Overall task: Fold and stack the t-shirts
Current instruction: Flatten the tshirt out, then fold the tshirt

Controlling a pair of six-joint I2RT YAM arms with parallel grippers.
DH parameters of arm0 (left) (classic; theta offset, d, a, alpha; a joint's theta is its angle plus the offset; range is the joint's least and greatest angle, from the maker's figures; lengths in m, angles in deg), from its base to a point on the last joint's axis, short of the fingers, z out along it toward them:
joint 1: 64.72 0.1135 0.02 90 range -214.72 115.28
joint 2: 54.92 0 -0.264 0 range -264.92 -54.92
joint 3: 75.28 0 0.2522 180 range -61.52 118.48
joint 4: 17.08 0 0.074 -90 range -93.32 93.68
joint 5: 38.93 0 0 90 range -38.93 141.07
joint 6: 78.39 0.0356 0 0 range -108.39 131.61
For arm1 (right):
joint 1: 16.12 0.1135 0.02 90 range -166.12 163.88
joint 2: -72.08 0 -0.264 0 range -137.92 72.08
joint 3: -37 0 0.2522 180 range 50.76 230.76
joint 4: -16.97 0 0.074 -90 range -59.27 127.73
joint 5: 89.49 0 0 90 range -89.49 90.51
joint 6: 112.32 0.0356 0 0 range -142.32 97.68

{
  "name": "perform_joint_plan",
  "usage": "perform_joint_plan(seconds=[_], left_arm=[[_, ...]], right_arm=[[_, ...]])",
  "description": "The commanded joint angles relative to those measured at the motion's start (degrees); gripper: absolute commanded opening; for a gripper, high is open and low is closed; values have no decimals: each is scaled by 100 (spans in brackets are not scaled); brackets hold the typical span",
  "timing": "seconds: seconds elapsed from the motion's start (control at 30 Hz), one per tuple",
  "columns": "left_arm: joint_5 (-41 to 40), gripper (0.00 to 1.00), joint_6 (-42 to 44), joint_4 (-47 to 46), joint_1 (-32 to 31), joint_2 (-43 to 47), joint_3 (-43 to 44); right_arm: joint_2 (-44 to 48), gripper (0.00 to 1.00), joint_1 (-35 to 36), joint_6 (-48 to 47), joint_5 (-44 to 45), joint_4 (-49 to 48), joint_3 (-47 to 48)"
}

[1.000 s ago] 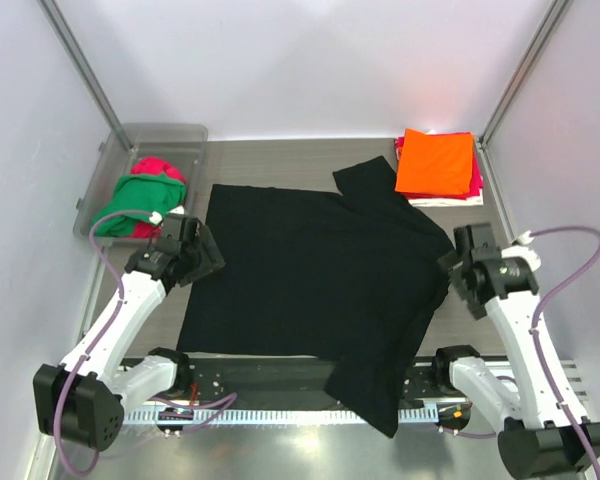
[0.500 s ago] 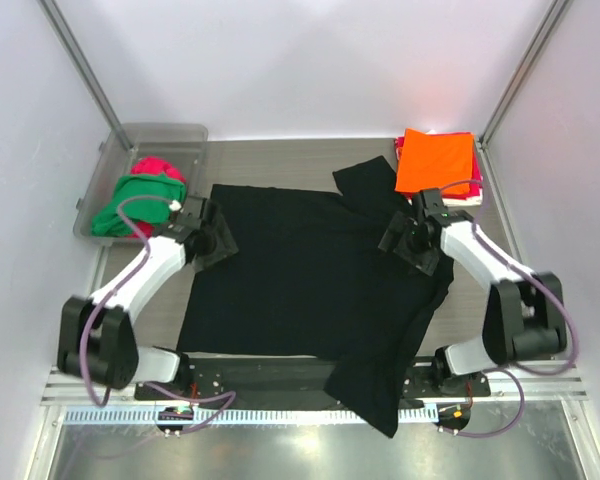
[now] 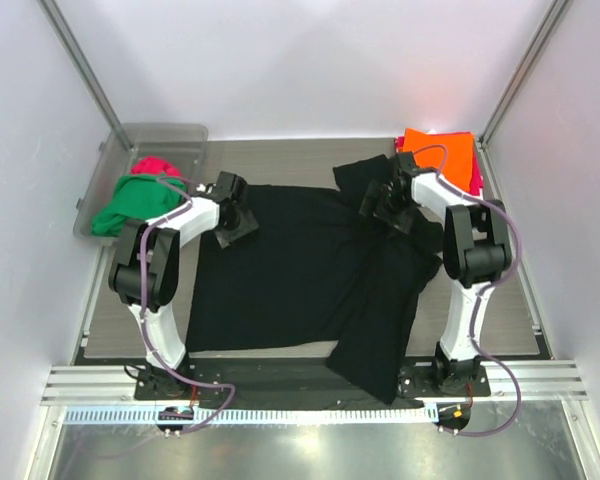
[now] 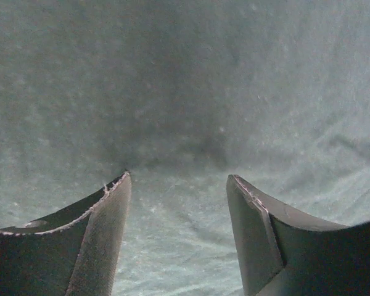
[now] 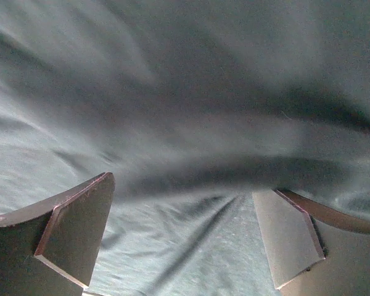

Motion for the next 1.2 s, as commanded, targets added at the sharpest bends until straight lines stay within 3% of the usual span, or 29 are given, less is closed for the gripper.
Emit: perform_joint_plan(seconds=[0.0, 0.23, 0.37, 0.63, 0.83, 1.0, 1.17], left_arm=[[-353, 65, -237, 21, 336, -354, 62], [-266, 64, -26, 503, 820, -1092, 1518], [-55, 65, 45, 820, 803, -883, 1908], [-97, 74, 422, 1303, 285, 496, 1470], [-581, 77, 159, 1540, 249, 2605, -436], [-1196, 74, -973, 1813, 258, 4570, -2261], [-1591, 69, -2265, 2234, 276, 5902, -3469]], right_arm=[[-1028, 100, 122, -376, -269, -456, 784], [-2330, 100, 175, -876, -805, -96, 3426], [-2209, 100, 184, -1018, -604, 581, 3907], [760, 100, 193, -1062, 327, 582, 1360], [3209, 100, 184, -438, 1154, 556, -1346], [4768, 100, 184, 543, 627, 354, -3410], [6130, 100, 228, 1346, 881, 589, -4425]])
